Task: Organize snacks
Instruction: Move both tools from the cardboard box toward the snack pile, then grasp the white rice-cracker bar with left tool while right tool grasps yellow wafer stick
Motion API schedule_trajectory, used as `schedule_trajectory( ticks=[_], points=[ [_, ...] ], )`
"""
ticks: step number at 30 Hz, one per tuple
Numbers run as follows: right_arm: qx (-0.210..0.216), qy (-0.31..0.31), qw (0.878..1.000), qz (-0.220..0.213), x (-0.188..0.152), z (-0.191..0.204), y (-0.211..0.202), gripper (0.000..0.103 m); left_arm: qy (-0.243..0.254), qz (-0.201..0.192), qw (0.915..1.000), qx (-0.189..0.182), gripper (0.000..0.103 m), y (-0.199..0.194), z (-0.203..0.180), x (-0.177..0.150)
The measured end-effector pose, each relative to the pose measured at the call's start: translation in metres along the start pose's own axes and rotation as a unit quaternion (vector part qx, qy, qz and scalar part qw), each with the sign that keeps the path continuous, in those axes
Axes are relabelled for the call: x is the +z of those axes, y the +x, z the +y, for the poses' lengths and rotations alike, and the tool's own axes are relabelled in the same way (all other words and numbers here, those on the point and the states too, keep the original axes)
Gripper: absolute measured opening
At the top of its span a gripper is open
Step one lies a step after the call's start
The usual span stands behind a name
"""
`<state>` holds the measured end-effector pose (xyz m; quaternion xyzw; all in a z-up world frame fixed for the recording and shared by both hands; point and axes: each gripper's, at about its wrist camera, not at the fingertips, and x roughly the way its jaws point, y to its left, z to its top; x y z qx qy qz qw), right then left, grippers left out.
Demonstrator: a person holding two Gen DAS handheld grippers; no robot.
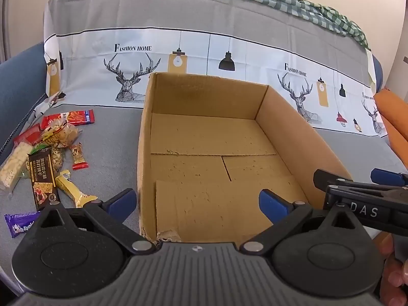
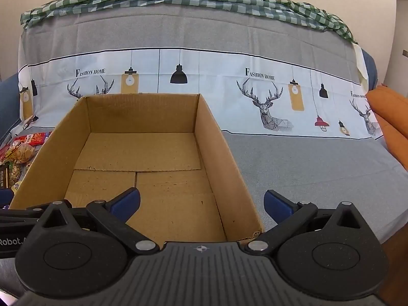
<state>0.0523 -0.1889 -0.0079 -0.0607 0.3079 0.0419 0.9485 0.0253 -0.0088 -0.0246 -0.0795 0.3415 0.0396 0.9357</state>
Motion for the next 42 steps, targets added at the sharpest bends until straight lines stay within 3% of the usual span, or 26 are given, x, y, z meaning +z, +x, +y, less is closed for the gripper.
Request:
schedule_trajectory(
  ticks=[8,13,15,17,19,20,23,30,32,33,35,38,42],
  points=[
    [0.001,0.005,1.000,-0.006,0.001,-0.003,-0.001,0.101,0.000,0.000,1.0000,-0.002,0.102,0.000,-0.001,-0.001],
    [0.023,0.005,0.999,-0.024,0.007,0.002,-0.010,0.085,0.002,-0.010,0.9998,-0.015,0.099,-0.006,0.006,0.002],
    [0.041,0.006,0.999,-0.033,0.006,0.003,-0.010,0.069,-0.002,-0.010,0.9996,-0.027,0.084,-0.012,0.015,0.005],
    [0.060,0.006,0.997,-0.042,0.008,0.010,-0.012,0.065,-0.011,0.006,0.9988,-0.048,0.052,-0.015,0.029,0.012],
    [0.079,0.014,0.995,-0.061,0.009,0.015,-0.018,0.060,-0.020,0.022,0.9976,-0.063,0.035,-0.018,0.046,0.023],
    [0.094,0.019,0.993,-0.071,0.010,0.020,-0.022,0.060,-0.021,0.027,0.9972,-0.067,0.033,-0.020,0.057,0.030],
    [0.115,0.013,0.990,-0.082,0.014,0.035,-0.032,0.060,-0.003,0.027,0.9979,-0.059,0.033,-0.022,0.088,0.052],
    [0.192,-0.019,0.976,-0.104,0.024,0.095,-0.051,0.060,0.003,0.051,0.9984,0.023,0.033,0.016,0.186,0.083],
    [0.231,-0.036,0.968,-0.093,0.031,0.118,-0.057,0.056,-0.007,0.067,0.9968,0.043,0.033,0.033,0.213,0.075],
    [0.249,-0.048,0.963,-0.086,0.035,0.130,-0.060,0.045,-0.016,0.078,0.9955,0.052,0.033,0.041,0.225,0.069],
    [0.269,-0.086,0.956,-0.079,0.035,0.160,-0.056,0.037,-0.030,0.106,0.9917,0.067,0.034,0.049,0.246,0.059],
    [0.296,-0.119,0.946,-0.052,0.041,0.197,-0.046,0.037,-0.036,0.104,0.9901,0.087,0.045,0.052,0.267,0.062],
    [0.310,-0.138,0.941,-0.013,0.038,0.242,-0.011,0.037,-0.036,0.128,0.9845,0.115,0.049,0.065,0.280,0.059]
  ],
)
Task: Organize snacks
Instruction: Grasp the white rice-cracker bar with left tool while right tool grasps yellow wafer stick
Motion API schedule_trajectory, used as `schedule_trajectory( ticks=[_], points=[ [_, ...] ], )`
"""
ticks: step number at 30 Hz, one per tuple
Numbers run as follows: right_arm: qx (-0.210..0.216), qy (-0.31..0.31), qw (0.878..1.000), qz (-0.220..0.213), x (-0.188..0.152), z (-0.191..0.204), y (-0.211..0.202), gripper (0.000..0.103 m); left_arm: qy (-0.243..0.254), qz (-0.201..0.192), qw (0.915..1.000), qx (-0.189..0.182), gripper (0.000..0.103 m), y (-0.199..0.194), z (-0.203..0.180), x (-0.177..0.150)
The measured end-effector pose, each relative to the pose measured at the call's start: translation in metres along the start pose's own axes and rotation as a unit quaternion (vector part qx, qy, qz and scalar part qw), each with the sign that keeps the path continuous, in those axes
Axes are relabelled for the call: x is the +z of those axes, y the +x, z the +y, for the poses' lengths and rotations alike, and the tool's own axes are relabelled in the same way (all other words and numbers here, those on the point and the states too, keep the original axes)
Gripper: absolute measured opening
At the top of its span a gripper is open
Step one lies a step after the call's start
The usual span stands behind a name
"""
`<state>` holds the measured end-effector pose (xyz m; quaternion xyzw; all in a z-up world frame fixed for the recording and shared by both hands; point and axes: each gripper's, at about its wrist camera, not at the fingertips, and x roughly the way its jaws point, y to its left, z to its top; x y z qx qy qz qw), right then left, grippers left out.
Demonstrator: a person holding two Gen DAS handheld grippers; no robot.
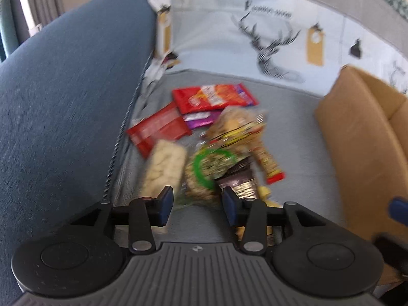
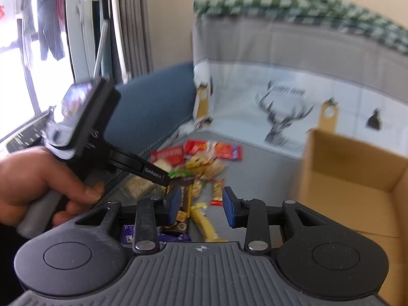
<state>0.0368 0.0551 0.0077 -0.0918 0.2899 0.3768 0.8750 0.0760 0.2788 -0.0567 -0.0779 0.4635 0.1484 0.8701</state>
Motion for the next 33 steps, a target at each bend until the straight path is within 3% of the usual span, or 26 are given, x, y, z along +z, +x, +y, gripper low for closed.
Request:
schedule_trajectory(
  ticks=[5,9,13,20,22,24,26,33],
  points=[
    [-0.015,0.005,0.998,0.062,-0.017,0.006,0.067,0.038,0.004,0.005,0.9998,0.018,0.067,0.008,0.001,-0.001],
    [-0.030,-0.007,0.996,0.086,-0.035,0.009,0.101,0.050,0.000,0.021,0.9992,0.035,0.071,0.021,0.002,-0.002],
    [-0.043,0.004,0.992,0.118,-0.046,0.004,0.129,0.050,0.004,0.022,0.9989,0.041,0.076,0.026,0.002,0.000],
    [-0.052,0.016,0.988,0.146,-0.050,-0.002,0.142,0.049,0.011,0.026,0.9982,0.053,0.079,0.031,-0.002,0.001],
    [-0.053,0.020,0.986,0.154,-0.055,-0.004,0.144,0.046,0.012,0.025,0.9981,0.055,0.080,0.032,-0.003,0.001],
    [-0.047,0.023,0.986,0.159,-0.054,-0.004,0.145,0.025,0.012,0.024,0.9980,0.057,0.081,0.032,-0.002,0.001],
    [-0.041,0.027,0.986,0.160,-0.054,-0.004,0.144,0.014,0.012,0.025,0.9979,0.059,0.081,0.032,-0.002,0.001],
    [-0.025,0.032,0.990,0.134,-0.047,-0.006,0.124,0.013,0.007,0.026,0.9975,0.065,0.084,0.035,-0.003,0.003]
  ],
)
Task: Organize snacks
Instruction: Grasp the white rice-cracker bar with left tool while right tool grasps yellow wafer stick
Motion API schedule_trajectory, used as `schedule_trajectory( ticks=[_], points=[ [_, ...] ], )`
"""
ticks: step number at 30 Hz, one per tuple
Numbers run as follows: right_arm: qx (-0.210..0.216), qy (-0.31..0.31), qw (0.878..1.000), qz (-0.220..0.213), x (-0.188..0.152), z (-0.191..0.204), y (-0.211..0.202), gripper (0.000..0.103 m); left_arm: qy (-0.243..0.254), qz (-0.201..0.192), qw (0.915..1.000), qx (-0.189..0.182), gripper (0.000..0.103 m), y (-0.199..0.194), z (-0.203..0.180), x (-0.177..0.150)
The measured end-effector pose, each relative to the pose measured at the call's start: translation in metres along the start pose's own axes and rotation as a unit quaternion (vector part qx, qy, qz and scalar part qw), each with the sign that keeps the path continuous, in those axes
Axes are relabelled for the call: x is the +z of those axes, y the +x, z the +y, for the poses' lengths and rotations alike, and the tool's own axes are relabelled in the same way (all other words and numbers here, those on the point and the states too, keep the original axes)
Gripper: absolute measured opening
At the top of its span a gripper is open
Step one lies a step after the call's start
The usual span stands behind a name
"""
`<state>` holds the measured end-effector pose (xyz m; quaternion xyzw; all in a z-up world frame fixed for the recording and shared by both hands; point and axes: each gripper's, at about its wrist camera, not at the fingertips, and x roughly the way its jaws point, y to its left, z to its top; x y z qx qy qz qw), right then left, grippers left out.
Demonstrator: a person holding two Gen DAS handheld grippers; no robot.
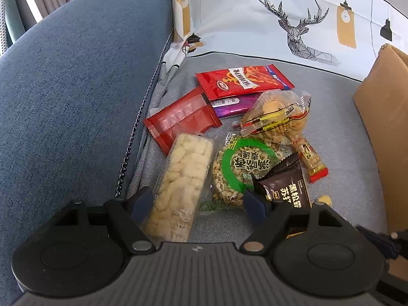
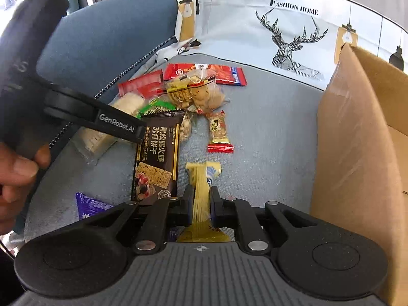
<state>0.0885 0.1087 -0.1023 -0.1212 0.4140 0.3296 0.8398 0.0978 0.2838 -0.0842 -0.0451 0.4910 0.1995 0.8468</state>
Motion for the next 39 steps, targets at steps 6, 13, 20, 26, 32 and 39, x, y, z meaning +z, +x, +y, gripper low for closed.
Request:
schedule_trajectory(
  ticks=[6,13,20,26,32,39],
  points=[
    [0.019,-0.009,0.999,0.032,-0.017,-0.001,0.001,0.013,-0.019,0.009,0.9998,-0.008,0.080,-0.001,0.003,-0.002],
    [0.019,-0.030,0.998,0.048,-0.031,0.009,0.003,0.017,-0.027,0.030,0.9990,-0.019,0.039,-0.013,0.010,-0.013],
    [0.014,-0.008,0.999,0.048,-0.028,0.009,0.003,0.014,-0.070,0.044,0.9898,-0.116,0.039,-0.033,0.015,-0.027],
    [0.008,-0.007,0.999,0.052,-0.027,0.009,0.002,0.015,-0.037,0.074,0.9917,-0.098,0.043,-0.018,0.000,-0.026],
    [0.001,-0.013,0.999,0.050,-0.025,0.012,0.008,0.015,-0.021,0.092,0.9919,-0.085,0.044,-0.003,-0.009,-0.024],
    [-0.003,-0.019,0.999,0.047,-0.024,0.014,0.008,0.015,-0.019,0.089,0.9921,-0.087,0.044,-0.001,-0.009,-0.024]
  ],
)
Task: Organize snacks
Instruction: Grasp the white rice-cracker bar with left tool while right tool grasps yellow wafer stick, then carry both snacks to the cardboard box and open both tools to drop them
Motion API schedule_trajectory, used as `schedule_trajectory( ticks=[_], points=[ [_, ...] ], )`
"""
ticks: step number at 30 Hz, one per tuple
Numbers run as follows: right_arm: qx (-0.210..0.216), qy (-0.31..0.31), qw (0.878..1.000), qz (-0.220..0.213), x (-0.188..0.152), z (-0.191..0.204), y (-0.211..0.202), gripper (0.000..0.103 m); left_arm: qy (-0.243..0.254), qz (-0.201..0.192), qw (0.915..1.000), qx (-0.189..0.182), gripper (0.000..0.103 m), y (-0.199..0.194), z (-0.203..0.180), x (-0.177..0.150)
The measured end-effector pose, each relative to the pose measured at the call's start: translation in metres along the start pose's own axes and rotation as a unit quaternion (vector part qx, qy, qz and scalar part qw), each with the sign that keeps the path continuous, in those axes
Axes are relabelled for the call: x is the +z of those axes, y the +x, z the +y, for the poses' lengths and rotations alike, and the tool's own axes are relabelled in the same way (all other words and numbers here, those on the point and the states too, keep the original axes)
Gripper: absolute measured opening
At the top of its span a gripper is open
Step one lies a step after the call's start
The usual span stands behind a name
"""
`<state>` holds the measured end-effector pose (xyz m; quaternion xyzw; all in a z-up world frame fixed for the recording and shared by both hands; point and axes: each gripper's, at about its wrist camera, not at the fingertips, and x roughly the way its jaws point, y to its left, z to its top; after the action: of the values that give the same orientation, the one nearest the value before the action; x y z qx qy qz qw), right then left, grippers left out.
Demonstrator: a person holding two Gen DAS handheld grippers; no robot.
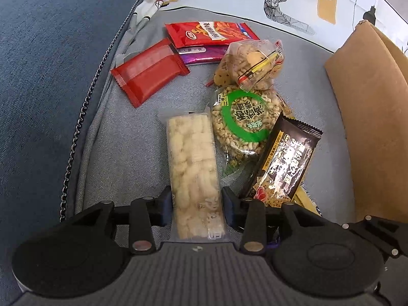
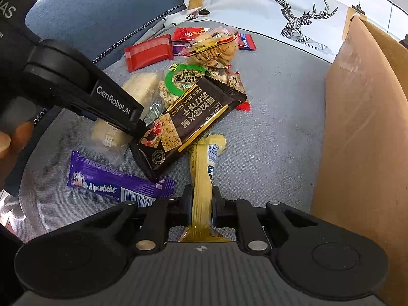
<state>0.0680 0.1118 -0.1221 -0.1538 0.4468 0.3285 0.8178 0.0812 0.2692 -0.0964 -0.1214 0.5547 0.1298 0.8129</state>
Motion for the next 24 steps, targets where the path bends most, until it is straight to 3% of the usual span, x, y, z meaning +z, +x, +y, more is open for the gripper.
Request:
schedule_trajectory(
  ticks=[12,24],
  points=[
    [-0.003,0.000,1.000,-0.005,-0.001,-0.001,-0.002,0.012,-0.003,-0.005,1.0000,0.002,0.040,-0.003,0.000,0.000],
    [-0.013,0.011,0.998,-0.065,0.003,-0.005,-0.043,0.012,-0.015,-0.038,0.9992,0.000,0.040,-0.029,0.002,-0.003]
  ],
)
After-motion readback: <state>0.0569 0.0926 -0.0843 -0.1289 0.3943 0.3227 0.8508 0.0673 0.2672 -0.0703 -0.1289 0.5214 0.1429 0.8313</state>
